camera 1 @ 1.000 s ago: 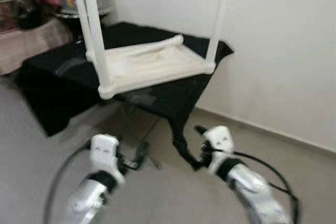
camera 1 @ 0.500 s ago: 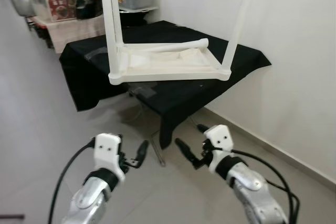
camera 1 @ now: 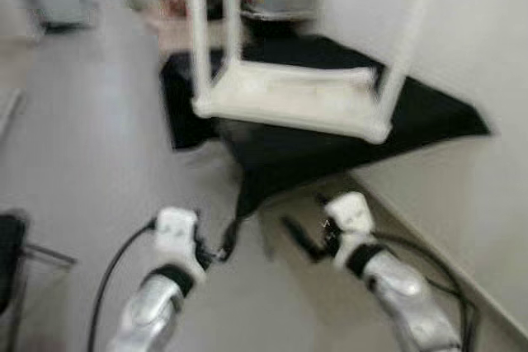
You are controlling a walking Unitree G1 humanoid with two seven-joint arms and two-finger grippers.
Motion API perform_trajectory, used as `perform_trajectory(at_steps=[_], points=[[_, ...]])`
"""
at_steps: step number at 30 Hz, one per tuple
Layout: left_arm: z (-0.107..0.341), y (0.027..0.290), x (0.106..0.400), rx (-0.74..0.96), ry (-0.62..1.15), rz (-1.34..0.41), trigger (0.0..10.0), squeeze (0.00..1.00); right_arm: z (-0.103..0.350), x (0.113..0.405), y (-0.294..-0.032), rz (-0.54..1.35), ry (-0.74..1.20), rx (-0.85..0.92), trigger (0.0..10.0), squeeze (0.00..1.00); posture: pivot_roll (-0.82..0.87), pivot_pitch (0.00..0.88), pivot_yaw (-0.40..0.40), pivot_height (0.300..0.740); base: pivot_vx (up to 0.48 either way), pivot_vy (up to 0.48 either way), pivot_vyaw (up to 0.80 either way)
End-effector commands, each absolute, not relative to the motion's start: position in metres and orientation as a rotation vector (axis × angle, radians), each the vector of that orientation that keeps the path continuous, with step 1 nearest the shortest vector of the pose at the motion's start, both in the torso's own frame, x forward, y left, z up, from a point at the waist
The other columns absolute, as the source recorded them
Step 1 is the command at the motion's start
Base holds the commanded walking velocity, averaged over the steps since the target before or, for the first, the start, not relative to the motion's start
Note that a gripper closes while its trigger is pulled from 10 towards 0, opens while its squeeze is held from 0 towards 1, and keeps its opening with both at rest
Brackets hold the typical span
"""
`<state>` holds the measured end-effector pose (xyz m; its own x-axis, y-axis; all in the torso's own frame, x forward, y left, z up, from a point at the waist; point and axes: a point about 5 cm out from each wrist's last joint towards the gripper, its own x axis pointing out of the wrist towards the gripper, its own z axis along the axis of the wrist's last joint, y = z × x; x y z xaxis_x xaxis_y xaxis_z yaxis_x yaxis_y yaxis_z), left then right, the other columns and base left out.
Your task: Building children table
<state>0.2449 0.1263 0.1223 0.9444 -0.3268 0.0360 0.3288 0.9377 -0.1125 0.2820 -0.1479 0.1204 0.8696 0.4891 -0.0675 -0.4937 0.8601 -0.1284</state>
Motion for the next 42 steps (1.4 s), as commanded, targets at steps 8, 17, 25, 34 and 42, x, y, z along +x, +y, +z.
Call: perform_trajectory(at_steps=[8,17,25,34,42], points=[[0.122,0.133,0.247,-0.083,-0.019,-0.306,10.0,0.0,0.121,0.283,-0.143,0.513,0.021,-0.109,10.0,0.0,0.0,0.022,-0.054,0.74,0.0,-0.472,0.8],[0.122,0.145,0.235,-0.059,-0.035,-0.203,10.0,0.0,0.115,0.284,-0.171,0.244,0.072,0.058,10.0,0.0,0.0,0.023,-0.052,0.74,0.0,-0.472,0.8],[0.12,0.147,0.237,-0.036,-0.027,-0.176,10.0,0.0,0.113,0.284,-0.179,0.176,0.073,0.113,10.0,0.0,0.0,0.018,-0.052,0.74,0.0,-0.337,0.16],[0.123,0.146,0.241,-0.02,-0.043,-0.173,10.0,0.0,0.113,0.287,-0.177,0.172,0.076,0.134,10.0,0.0,0.0,0.01,-0.054,0.74,0.0,0.0,0.0],[0.122,0.146,0.242,-0.01,-0.032,-0.171,10.0,0.0,0.113,0.287,-0.176,0.173,0.077,0.136,10.0,0.0,0.0,0.008,-0.051,0.74,0.0,0.0,0.0]])
